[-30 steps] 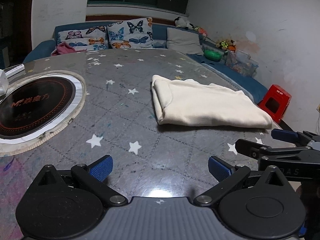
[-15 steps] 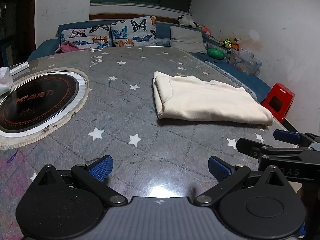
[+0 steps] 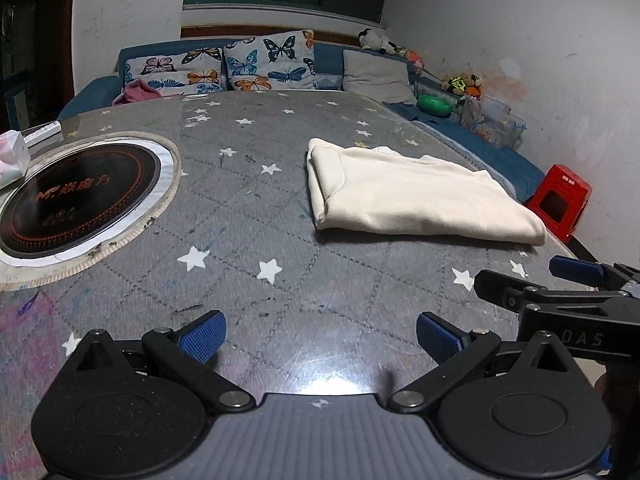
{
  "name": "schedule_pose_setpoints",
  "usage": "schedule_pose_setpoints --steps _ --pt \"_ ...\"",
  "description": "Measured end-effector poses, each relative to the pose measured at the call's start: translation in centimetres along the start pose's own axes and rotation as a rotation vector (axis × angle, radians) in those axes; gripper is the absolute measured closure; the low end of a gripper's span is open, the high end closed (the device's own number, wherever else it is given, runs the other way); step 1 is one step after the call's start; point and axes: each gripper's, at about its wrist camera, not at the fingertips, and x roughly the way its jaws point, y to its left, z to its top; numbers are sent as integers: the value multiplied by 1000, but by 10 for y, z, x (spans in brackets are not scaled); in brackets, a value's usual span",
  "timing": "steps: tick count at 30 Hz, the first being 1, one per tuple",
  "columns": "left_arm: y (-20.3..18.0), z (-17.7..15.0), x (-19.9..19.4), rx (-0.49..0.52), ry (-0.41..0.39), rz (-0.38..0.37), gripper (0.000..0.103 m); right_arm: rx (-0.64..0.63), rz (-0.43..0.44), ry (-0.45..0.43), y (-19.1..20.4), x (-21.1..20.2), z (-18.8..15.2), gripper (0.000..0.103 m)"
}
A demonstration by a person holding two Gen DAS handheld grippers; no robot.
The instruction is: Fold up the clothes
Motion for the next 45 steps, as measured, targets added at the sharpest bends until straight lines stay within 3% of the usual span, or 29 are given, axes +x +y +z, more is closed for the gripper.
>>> schedule_pose_setpoints --steps 45 --pt "2 42 37 5 51 6 0 9 1 57 -5 40 19 0"
